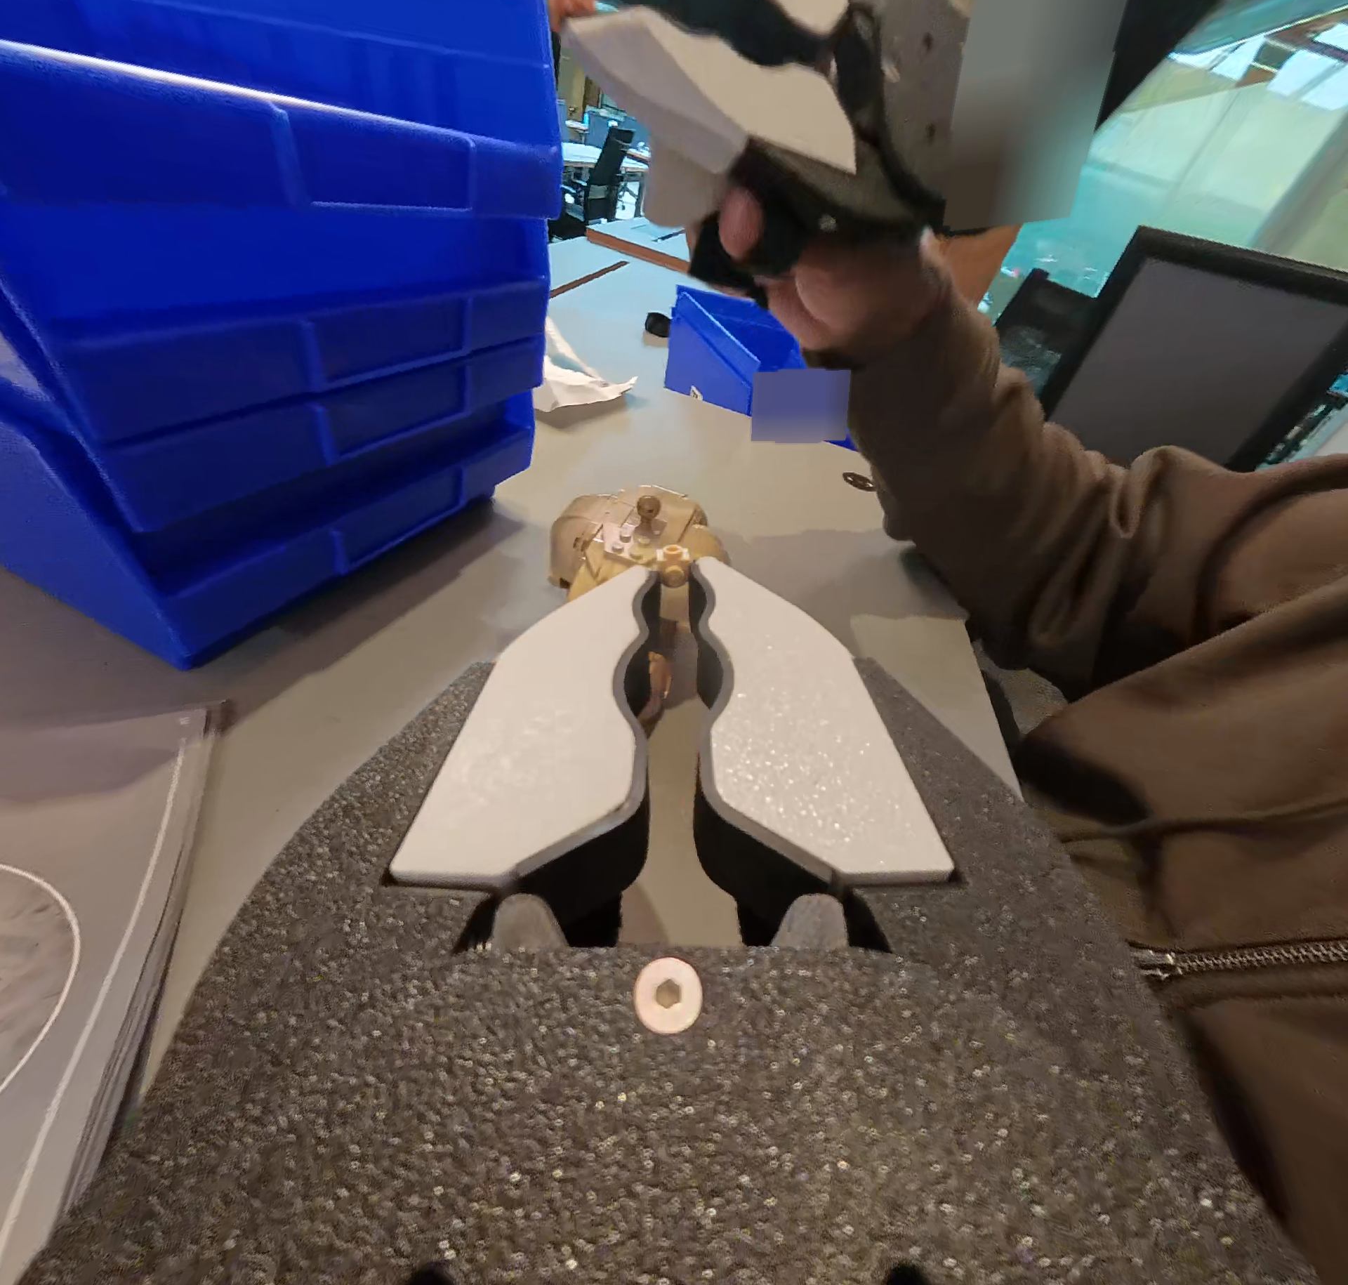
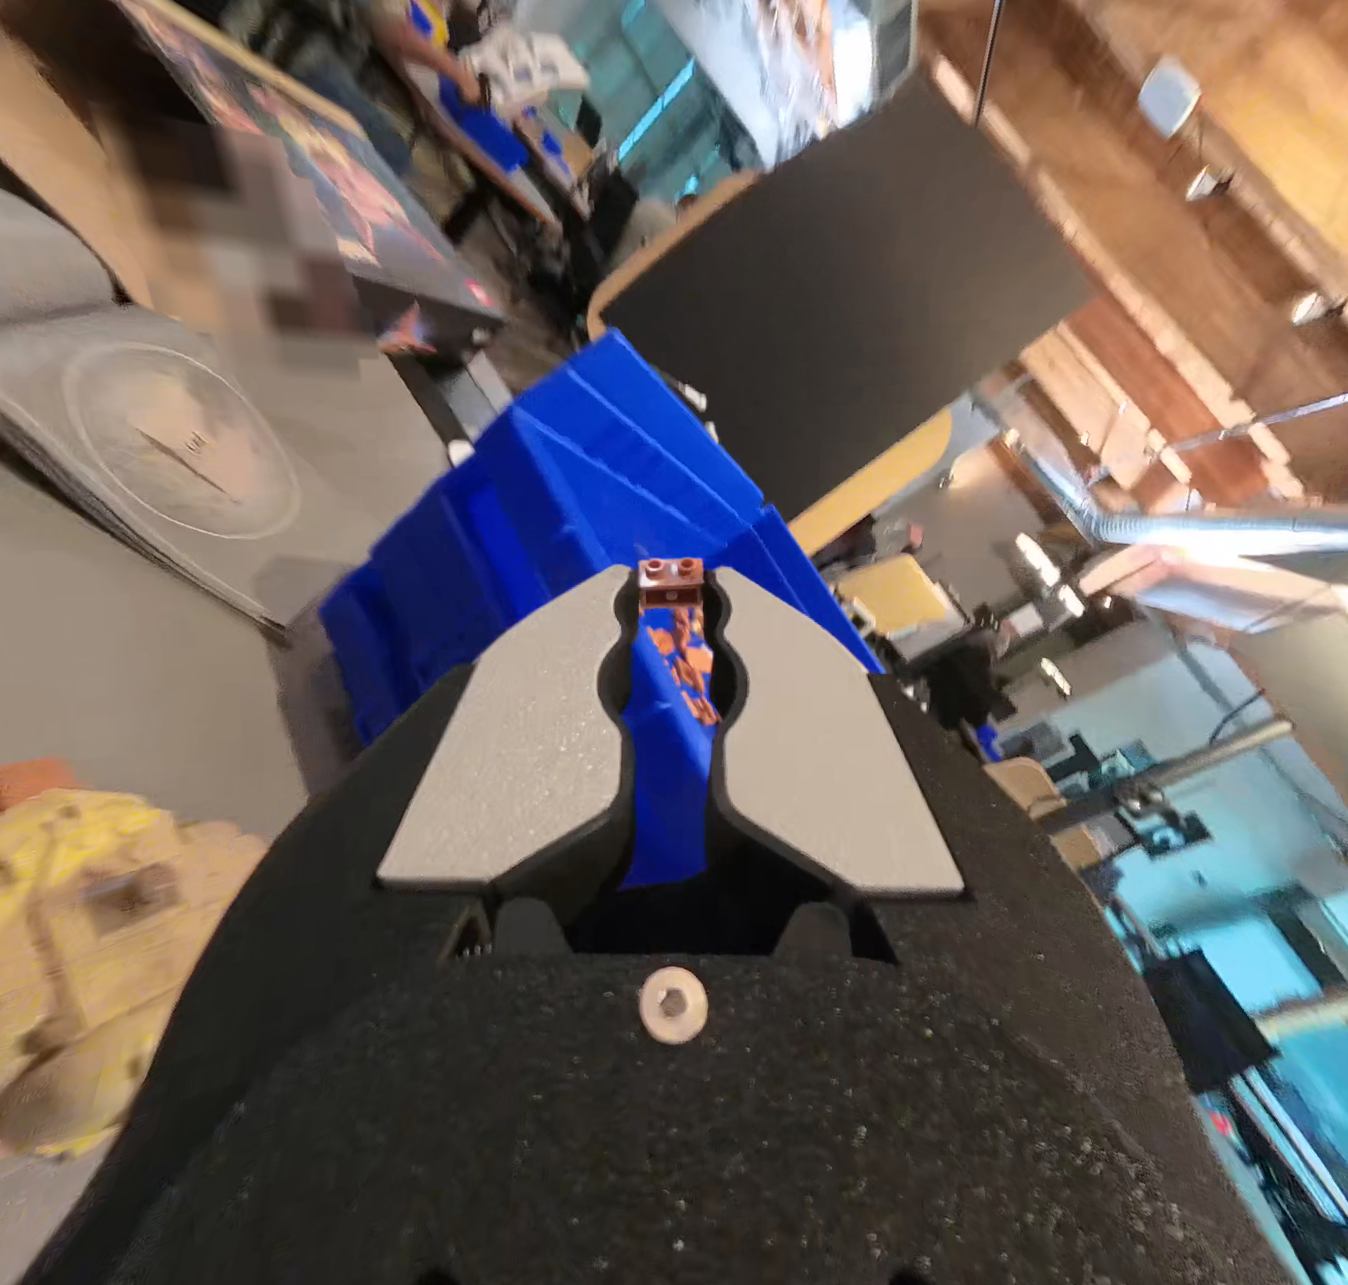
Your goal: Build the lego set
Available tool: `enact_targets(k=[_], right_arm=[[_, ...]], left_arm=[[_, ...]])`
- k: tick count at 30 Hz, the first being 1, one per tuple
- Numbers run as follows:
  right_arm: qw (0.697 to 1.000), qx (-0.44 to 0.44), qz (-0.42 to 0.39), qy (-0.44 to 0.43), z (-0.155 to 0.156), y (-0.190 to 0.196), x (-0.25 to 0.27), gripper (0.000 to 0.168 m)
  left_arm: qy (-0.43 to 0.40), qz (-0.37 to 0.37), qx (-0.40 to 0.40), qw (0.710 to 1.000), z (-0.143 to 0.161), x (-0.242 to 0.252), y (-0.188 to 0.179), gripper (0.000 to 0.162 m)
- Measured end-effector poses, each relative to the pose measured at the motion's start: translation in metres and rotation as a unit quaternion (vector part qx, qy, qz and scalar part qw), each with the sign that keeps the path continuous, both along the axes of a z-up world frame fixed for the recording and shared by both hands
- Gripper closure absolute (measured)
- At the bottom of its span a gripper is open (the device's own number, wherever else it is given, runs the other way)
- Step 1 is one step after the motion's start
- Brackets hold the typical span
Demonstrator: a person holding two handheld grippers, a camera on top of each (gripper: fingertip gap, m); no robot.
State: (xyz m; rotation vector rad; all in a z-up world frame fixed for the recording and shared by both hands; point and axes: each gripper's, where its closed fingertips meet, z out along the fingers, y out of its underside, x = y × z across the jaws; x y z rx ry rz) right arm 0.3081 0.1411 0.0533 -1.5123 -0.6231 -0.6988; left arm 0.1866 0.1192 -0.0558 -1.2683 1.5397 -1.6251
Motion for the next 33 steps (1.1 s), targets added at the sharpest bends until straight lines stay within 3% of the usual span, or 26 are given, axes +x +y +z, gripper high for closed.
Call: enact_targets(k=[8,10,16,23,27,30,33], right_arm=[[0.968,-0.208,-0.122,0.066,-0.02,0.051,0.059,0.152],[0.958,-0.244,-0.119,0.097,-0.027,0.059,0.059,0.151],[0.953,-0.226,-0.174,0.103,-0.016,0.07,0.069,0.151],[0.958,-0.197,-0.146,0.146,-0.007,0.065,0.069,0.127],[0.966,-0.144,-0.09,0.195,0.02,0.026,0.062,0.126],[0.966,-0.123,-0.067,0.219,0.03,-0.035,0.069,0.13],[0.959,-0.104,-0.087,0.248,0.022,-0.108,0.098,0.133]], left_arm=[[0.02,0.012,0.021,1.0,-0.01,0.003,0.002,0.155],[0.022,0.011,0.026,0.999,-0.012,0.003,0.002,0.155],[0.021,0.011,0.03,0.999,-0.01,0.003,0.001,0.155],[0.021,0.009,0.034,0.999,-0.011,0.002,-0.001,0.155],[0.021,0.011,0.036,0.999,-0.011,0.002,0.0,0.155],[0.018,0.013,0.034,0.999,-0.009,0.002,0.0,0.155],[0.02,0.012,0.035,0.999,-0.011,0.003,-0.002,0.155]])
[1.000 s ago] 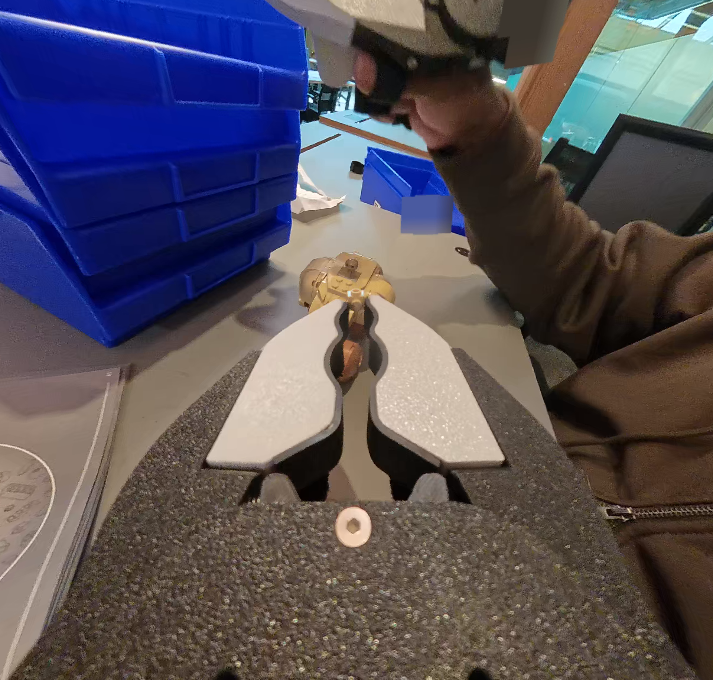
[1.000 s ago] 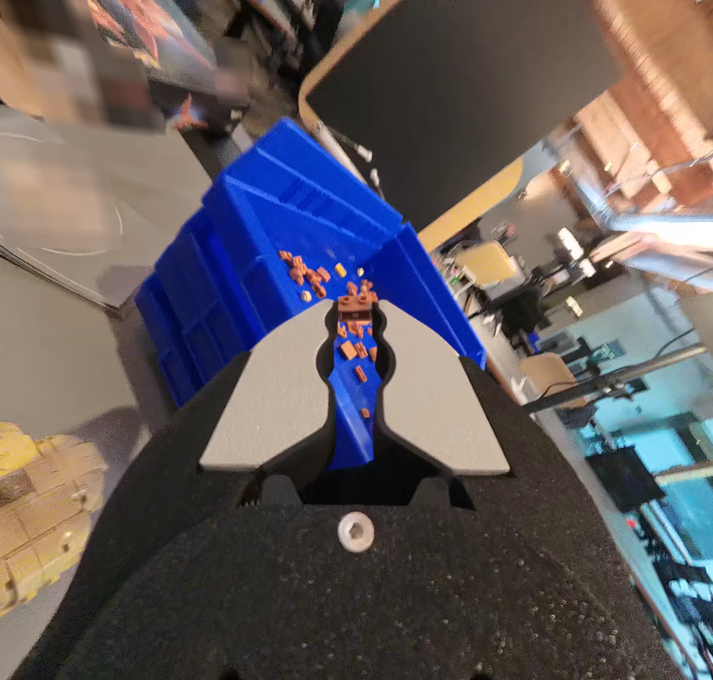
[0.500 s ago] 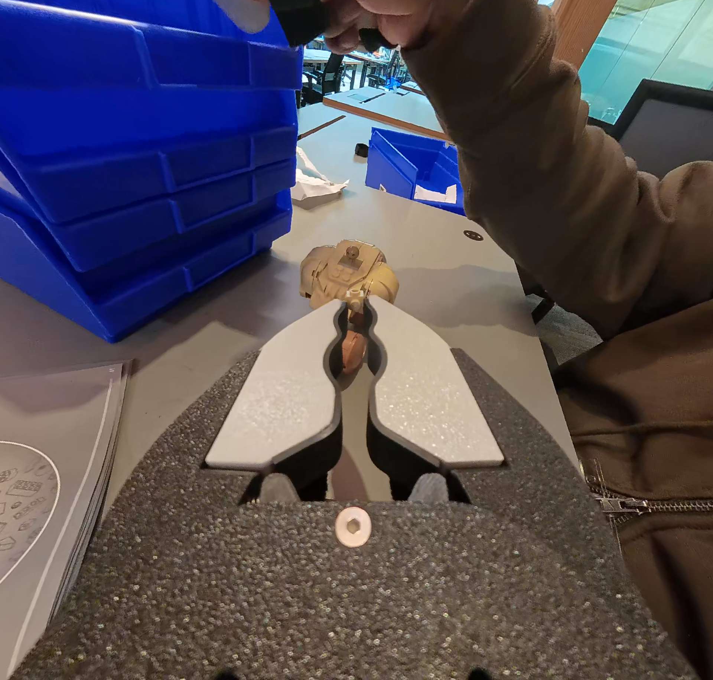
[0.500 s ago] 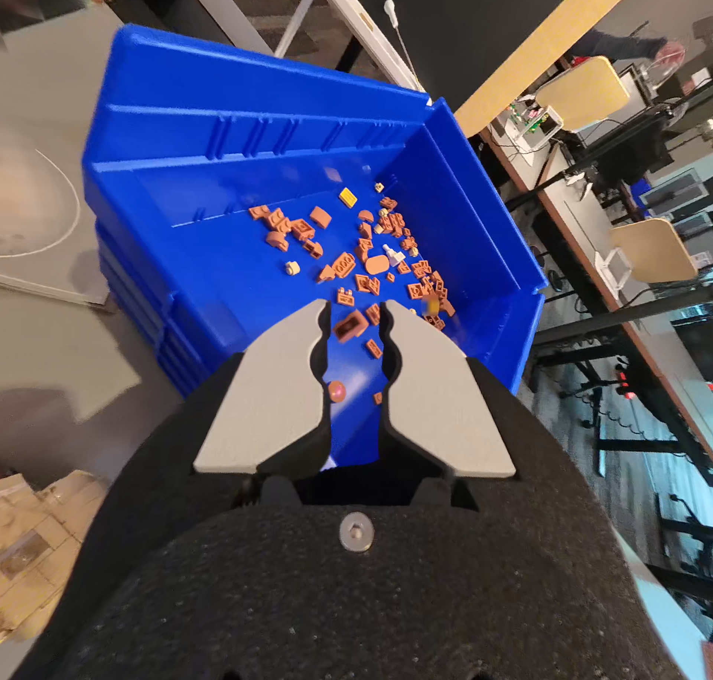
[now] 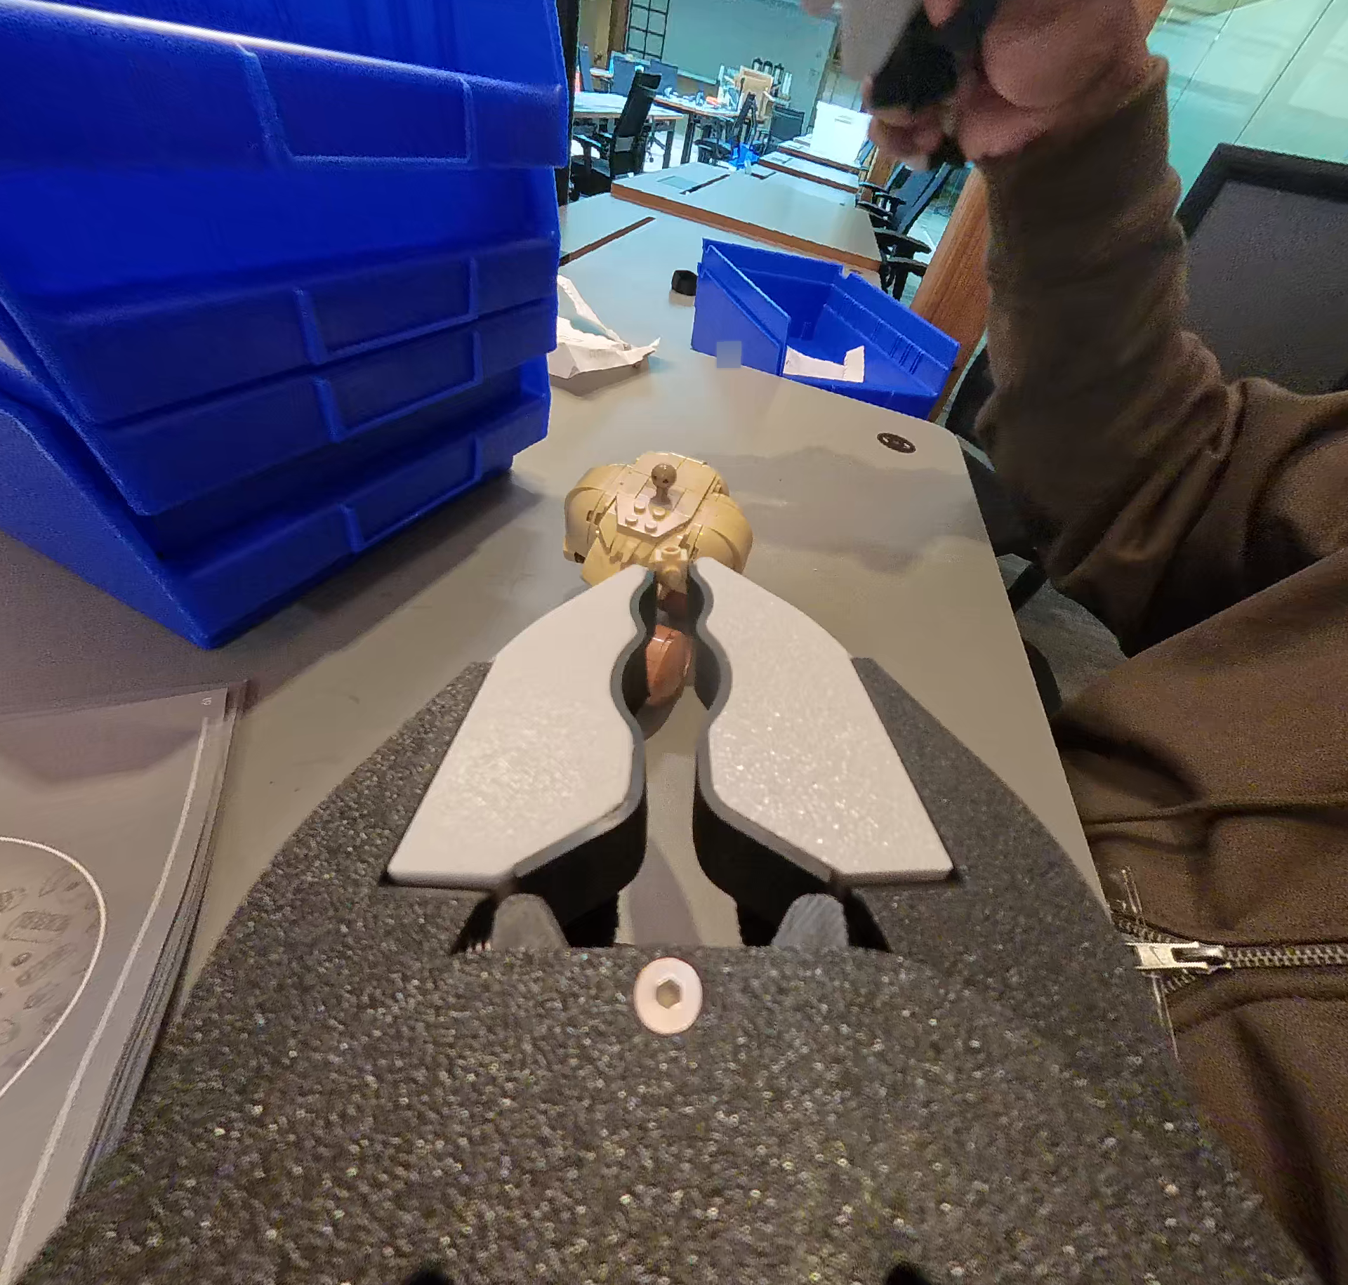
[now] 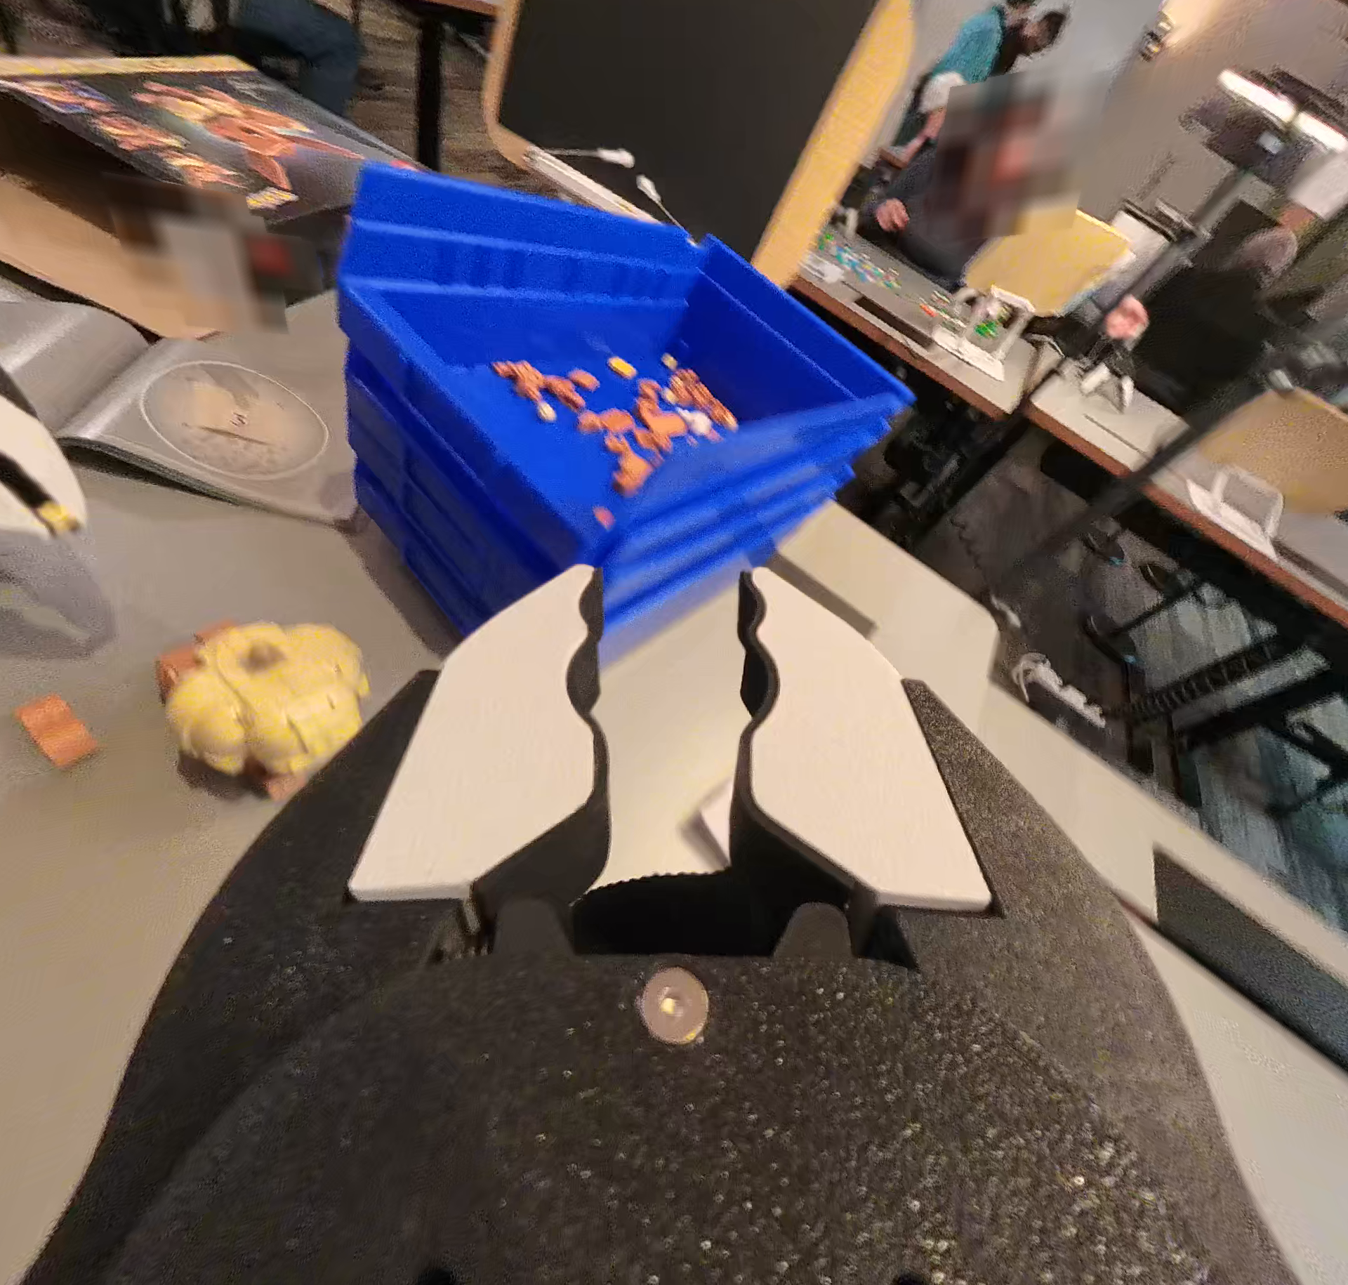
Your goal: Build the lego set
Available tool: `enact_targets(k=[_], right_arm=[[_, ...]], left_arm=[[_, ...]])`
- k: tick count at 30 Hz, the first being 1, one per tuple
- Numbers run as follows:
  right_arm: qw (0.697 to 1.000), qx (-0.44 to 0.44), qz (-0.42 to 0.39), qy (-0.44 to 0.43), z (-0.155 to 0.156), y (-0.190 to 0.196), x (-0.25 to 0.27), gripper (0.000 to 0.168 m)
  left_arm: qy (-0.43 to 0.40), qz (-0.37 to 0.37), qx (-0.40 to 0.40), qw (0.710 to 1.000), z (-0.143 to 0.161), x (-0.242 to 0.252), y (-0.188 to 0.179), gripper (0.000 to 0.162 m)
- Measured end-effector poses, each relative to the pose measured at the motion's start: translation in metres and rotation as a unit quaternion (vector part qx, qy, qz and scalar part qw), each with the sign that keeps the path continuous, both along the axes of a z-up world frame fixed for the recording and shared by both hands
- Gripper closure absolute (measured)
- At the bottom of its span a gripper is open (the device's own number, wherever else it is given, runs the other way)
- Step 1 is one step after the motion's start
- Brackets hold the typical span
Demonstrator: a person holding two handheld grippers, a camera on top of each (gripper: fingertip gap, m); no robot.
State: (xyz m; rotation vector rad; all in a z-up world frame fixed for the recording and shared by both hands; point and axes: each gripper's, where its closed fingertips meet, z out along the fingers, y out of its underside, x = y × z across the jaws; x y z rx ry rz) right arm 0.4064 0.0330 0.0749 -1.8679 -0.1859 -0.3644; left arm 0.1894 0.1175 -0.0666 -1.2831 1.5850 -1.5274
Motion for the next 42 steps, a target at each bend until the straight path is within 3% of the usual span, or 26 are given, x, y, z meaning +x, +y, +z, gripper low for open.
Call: enact_targets(k=[2,6,11,14,21,25,29,33,37,42], right_arm=[[0.999,0.006,-0.048,0.023,-0.02,-0.049,0.03,0.135],[0.989,-0.051,-0.108,0.087,-0.103,-0.13,0.069,0.136],[0.978,-0.097,-0.127,0.134,-0.176,-0.192,0.077,0.136],[0.975,-0.115,-0.13,0.137,-0.192,-0.182,0.082,0.136],[0.961,-0.184,-0.166,0.121,-0.21,-0.101,0.116,0.138],[0.93,-0.282,-0.212,0.099,-0.238,-0.086,0.144,0.145],[0.92,-0.308,-0.226,0.087,-0.242,-0.074,0.158,0.156],[0.922,-0.297,-0.224,0.106,-0.241,-0.06,0.17,0.151],[0.937,-0.238,-0.174,0.188,-0.233,-0.035,0.167,0.141],[0.94,-0.196,-0.184,0.212,-0.219,-0.044,0.17,0.143]], left_arm=[[0.002,0.0,0.005,1.0,-0.002,0.001,-0.002,0.155],[0.005,0.005,0.009,1.0,-0.006,0.004,-0.002,0.155],[0.008,0.012,0.011,1.0,-0.011,0.006,-0.001,0.155],[0.015,0.01,0.011,1.0,-0.015,0.009,-0.001,0.155],[0.011,0.012,0.02,1.0,-0.013,0.007,-0.002,0.155],[0.005,0.01,0.017,1.0,-0.009,0.005,-0.002,0.155],[0.0,0.006,0.018,1.0,-0.006,0.005,-0.004,0.155],[0.003,0.002,0.02,1.0,-0.008,0.006,-0.007,0.155],[0.005,0.001,0.023,1.0,-0.01,0.006,-0.008,0.155],[0.003,0.001,0.018,1.0,-0.008,0.006,-0.007,0.155]])
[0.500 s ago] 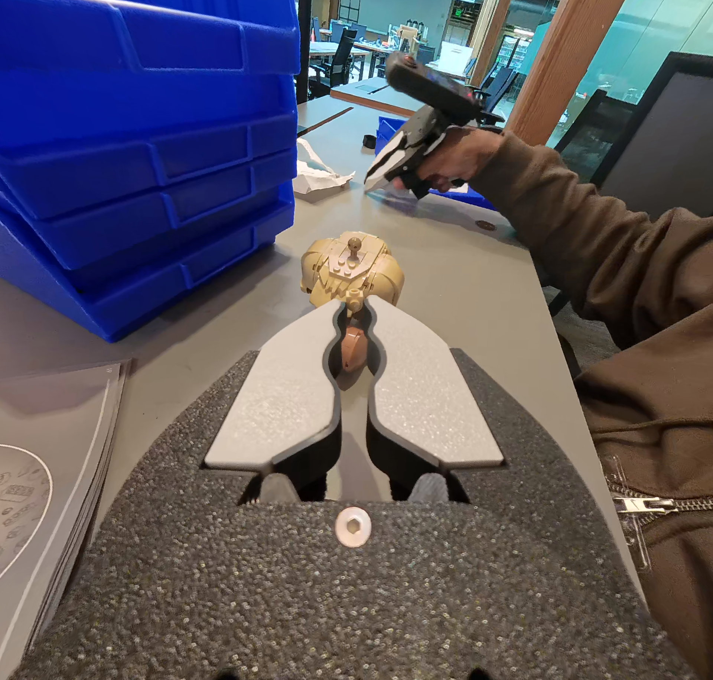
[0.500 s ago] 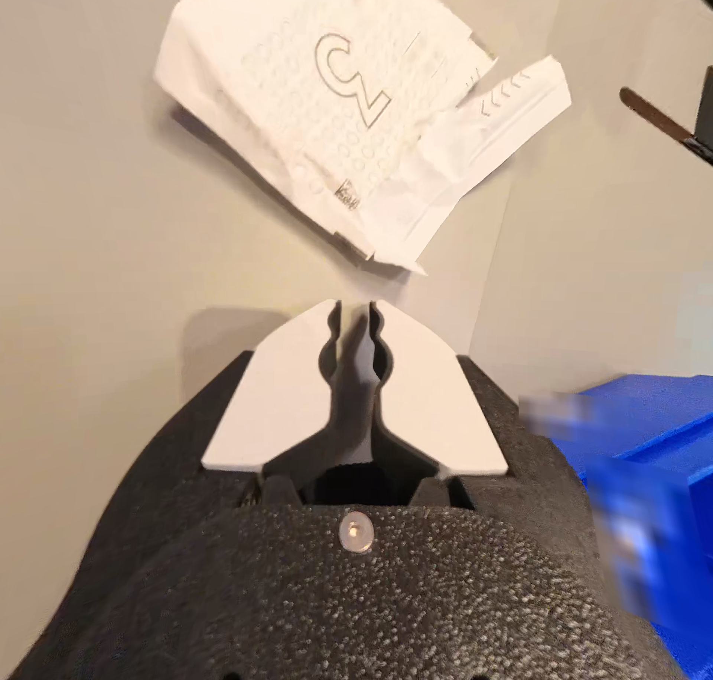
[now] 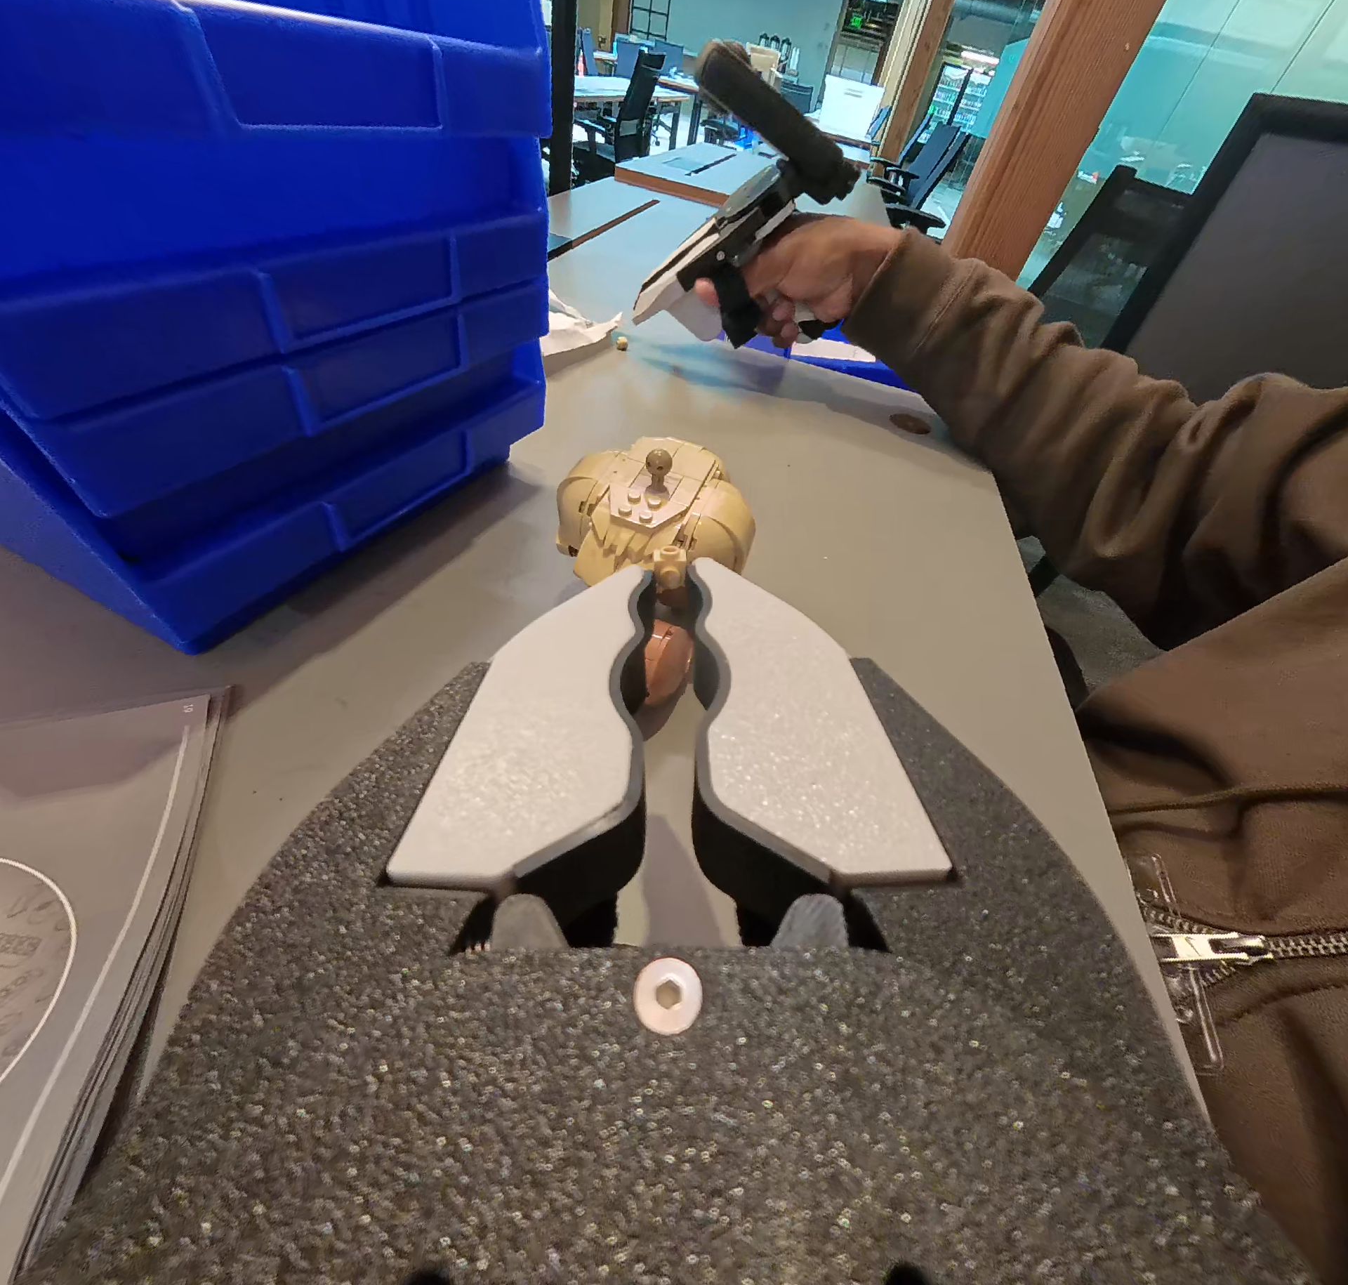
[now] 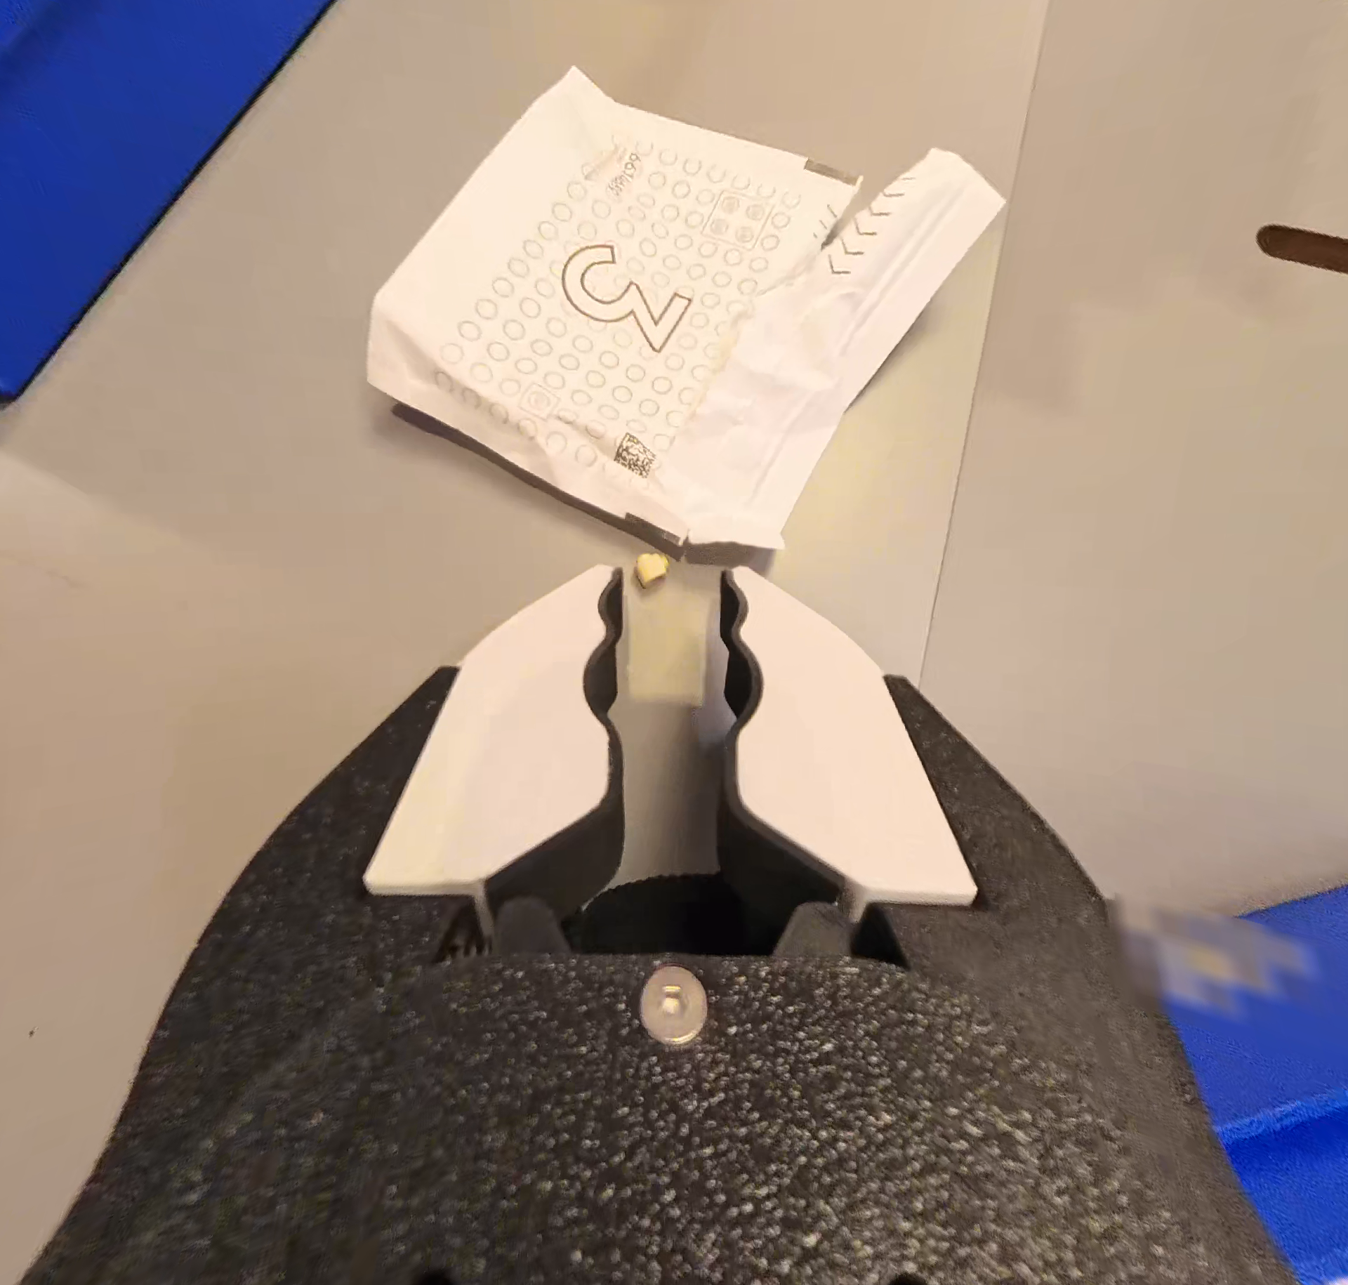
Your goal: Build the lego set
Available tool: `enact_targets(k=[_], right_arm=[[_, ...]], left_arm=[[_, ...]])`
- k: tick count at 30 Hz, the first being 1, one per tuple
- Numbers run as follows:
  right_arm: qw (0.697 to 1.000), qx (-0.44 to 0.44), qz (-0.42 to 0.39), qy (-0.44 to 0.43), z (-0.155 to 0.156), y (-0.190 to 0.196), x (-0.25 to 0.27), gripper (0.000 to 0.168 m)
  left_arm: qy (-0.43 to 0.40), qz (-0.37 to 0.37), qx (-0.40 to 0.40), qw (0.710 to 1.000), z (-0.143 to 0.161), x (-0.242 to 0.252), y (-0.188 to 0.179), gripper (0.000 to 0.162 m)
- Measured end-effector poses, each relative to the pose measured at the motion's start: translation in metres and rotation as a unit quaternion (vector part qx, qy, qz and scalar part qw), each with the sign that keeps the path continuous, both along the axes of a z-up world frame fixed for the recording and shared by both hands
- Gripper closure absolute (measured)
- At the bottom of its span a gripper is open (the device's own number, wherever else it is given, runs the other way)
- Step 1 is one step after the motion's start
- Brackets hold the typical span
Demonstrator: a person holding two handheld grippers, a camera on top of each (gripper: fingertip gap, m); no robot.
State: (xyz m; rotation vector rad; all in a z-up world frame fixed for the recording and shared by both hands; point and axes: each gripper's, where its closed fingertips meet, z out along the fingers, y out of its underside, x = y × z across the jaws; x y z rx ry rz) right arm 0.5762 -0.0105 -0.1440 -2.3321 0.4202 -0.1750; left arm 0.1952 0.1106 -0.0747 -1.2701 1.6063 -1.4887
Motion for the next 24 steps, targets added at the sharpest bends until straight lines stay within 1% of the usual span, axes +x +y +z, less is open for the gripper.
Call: enact_targets(k=[3,8,11,16,20,24], right_arm=[[1.0,0.018,-0.004,0.015,0.0,-0.001,-0.003,0.143],[1.0,-0.006,0.0,0.017,-0.017,0.004,-0.004,0.139],[1.0,0.0,-0.003,0.001,-0.017,0.008,0.0,0.138],[0.999,-0.026,-0.005,-0.035,-0.021,0.006,0.003,0.144],[0.998,-0.029,0.006,-0.056,-0.022,0.01,0.002,0.143],[0.998,-0.026,0.012,-0.064,-0.021,0.012,0.0,0.148]], left_arm=[[0.003,-0.004,0.002,1.0,-0.002,0.0,-0.002,0.155],[0.001,-0.004,0.009,1.0,-0.001,0.0,-0.004,0.155],[-0.003,-0.002,0.005,1.0,0.002,-0.001,-0.002,0.155],[-0.001,-0.006,0.008,1.0,0.001,-0.001,-0.004,0.155],[-0.002,-0.005,0.008,1.0,0.001,-0.001,-0.004,0.155],[-0.003,-0.005,0.008,1.0,0.002,-0.001,-0.004,0.155]])
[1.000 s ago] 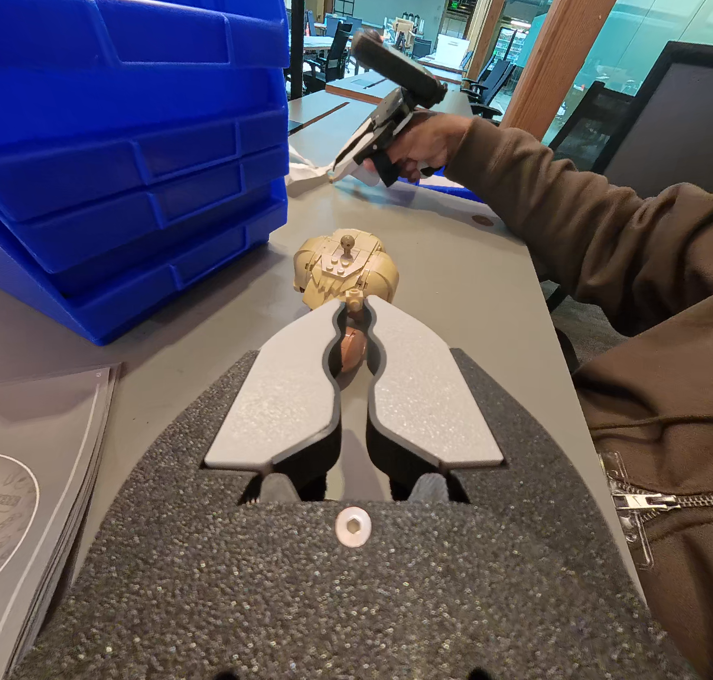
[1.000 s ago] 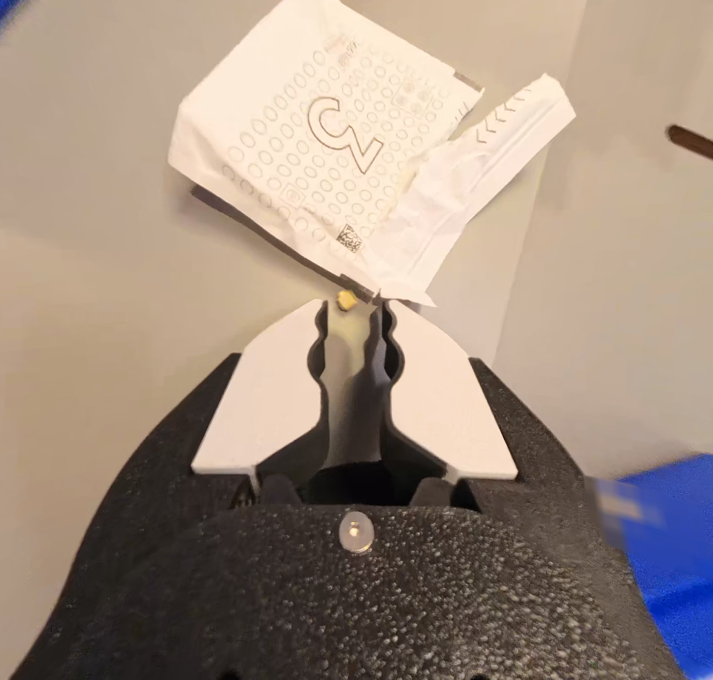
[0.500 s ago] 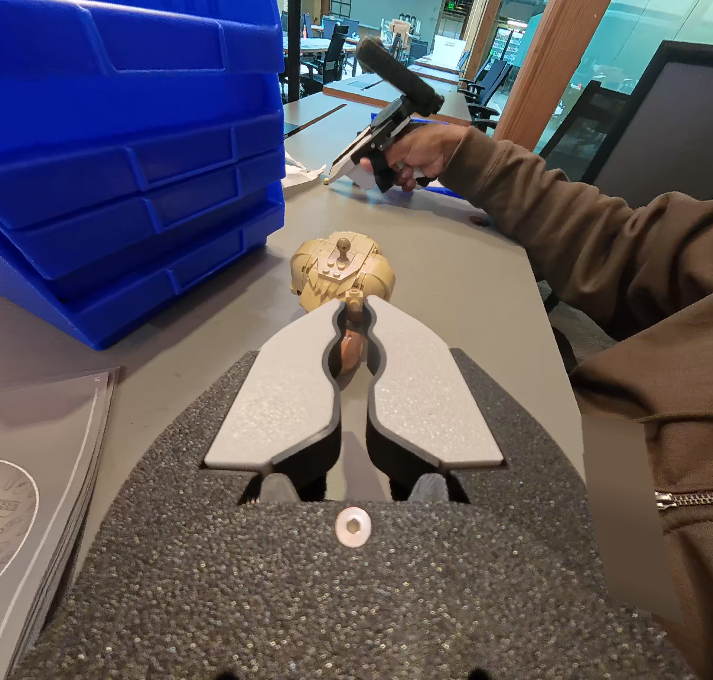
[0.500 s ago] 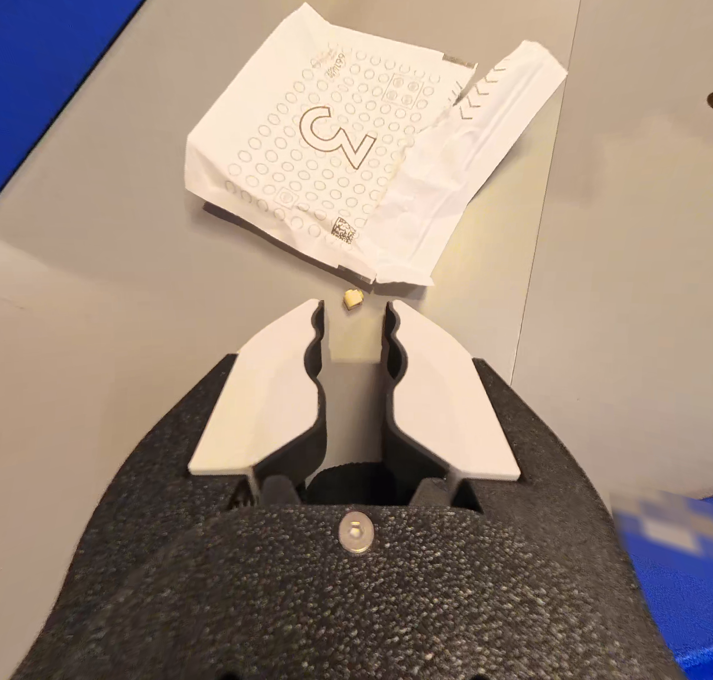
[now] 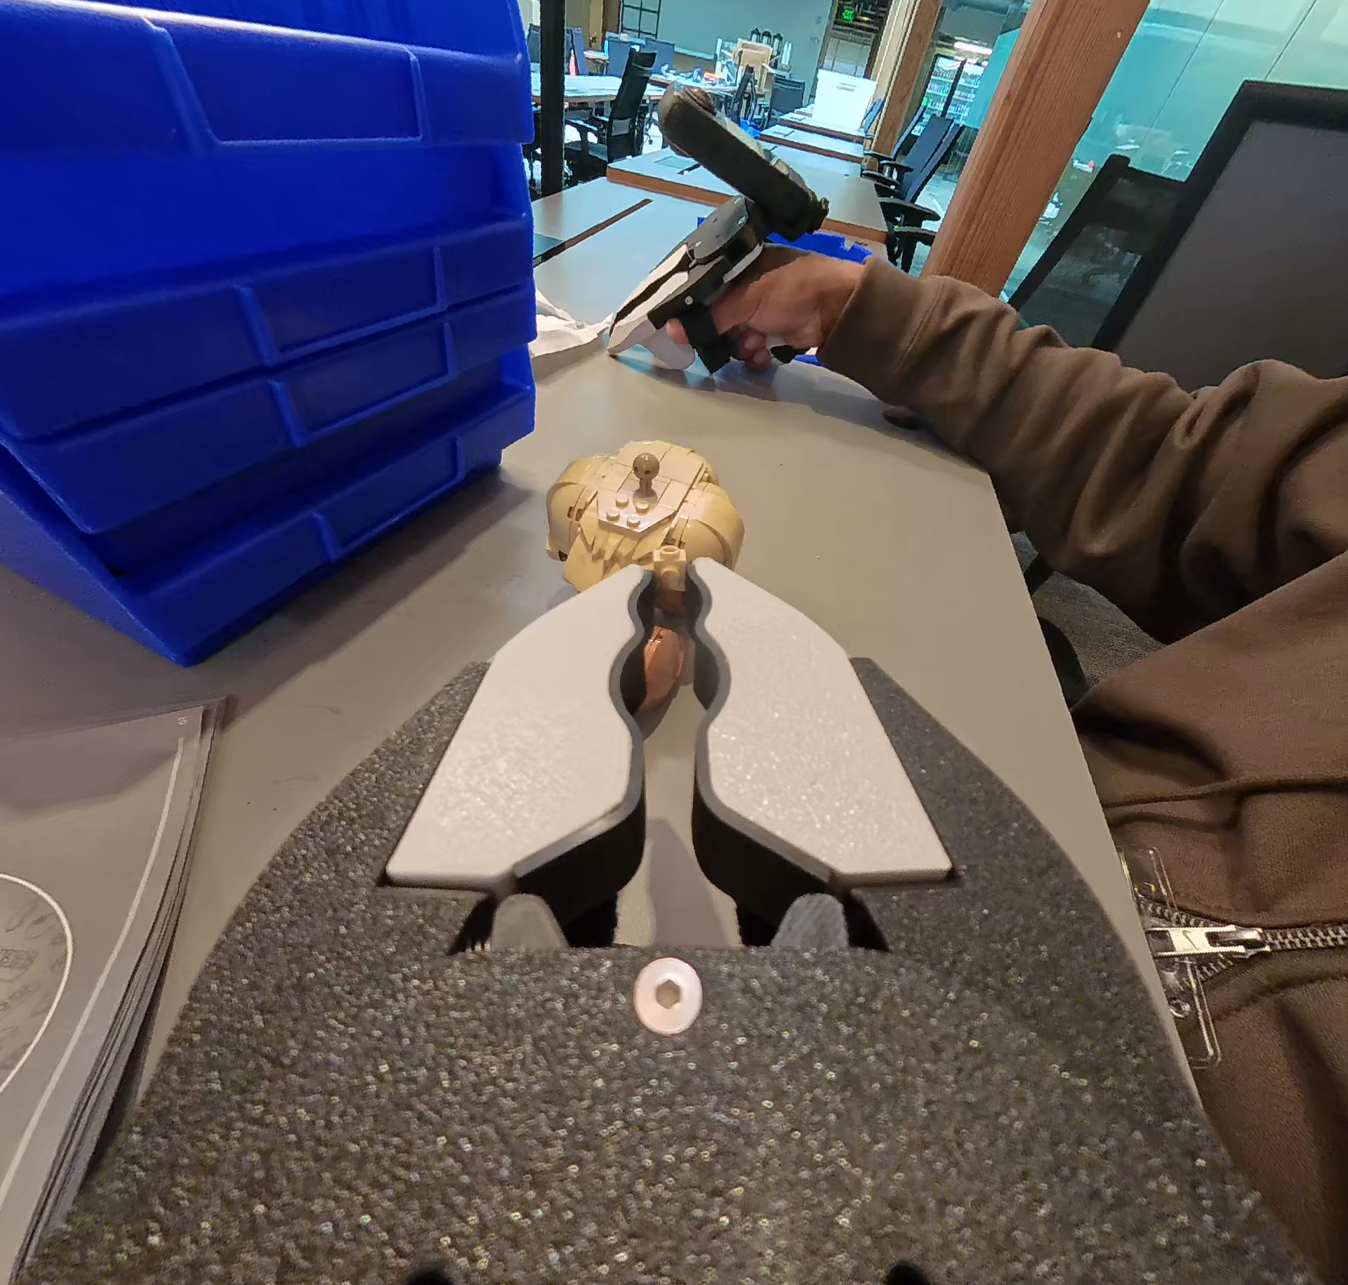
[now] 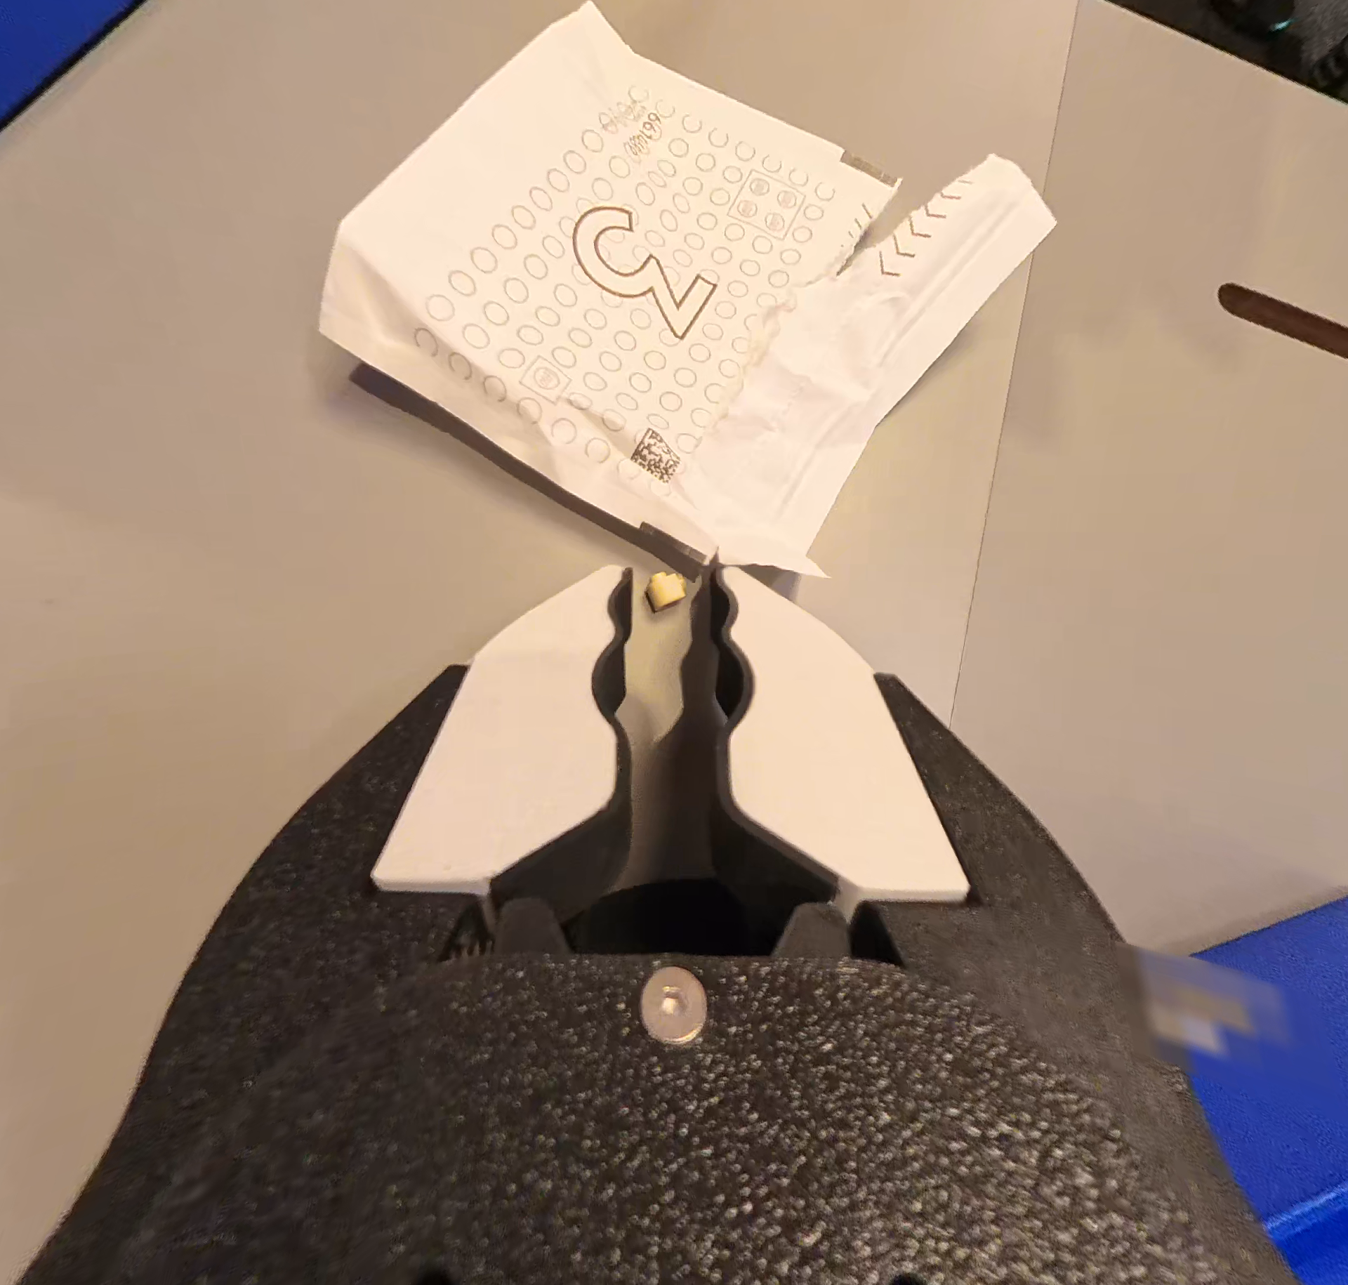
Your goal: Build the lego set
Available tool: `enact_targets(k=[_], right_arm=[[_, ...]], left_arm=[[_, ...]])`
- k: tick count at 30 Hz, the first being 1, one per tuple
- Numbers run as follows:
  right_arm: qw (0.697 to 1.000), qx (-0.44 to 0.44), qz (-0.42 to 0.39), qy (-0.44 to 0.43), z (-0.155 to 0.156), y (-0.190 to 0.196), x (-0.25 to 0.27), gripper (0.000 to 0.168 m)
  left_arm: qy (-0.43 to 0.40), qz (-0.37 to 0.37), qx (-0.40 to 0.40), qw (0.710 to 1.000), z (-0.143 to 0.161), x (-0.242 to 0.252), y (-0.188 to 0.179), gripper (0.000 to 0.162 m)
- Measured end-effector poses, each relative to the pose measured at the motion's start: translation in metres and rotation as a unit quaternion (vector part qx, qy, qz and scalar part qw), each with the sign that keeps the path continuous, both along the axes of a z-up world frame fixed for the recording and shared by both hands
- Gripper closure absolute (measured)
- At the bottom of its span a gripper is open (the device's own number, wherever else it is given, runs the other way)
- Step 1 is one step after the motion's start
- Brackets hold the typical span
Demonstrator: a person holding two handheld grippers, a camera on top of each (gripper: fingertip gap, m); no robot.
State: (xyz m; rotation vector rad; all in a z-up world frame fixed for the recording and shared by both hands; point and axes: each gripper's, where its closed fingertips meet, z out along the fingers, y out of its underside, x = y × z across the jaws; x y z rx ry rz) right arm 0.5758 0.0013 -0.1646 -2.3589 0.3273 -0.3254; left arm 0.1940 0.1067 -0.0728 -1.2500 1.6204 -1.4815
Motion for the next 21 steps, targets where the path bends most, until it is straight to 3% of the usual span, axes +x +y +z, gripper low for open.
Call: enact_targets(k=[6,12,21], right_arm=[[0.997,-0.02,0.011,-0.069,0.003,0.002,0.001,0.168],[0.988,-0.051,0.03,-0.142,0.005,0.004,-0.003,0.168],[0.992,0.002,0.02,-0.126,0.023,0.003,0.001,0.168]], left_arm=[[0.0,-0.001,0.001,1.0,0.0,0.0,-0.001,0.155],[-0.002,0.001,0.0,1.0,0.001,0.0,0.0,0.155],[-0.001,0.0,0.001,1.0,0.0,0.0,0.0,0.155]])
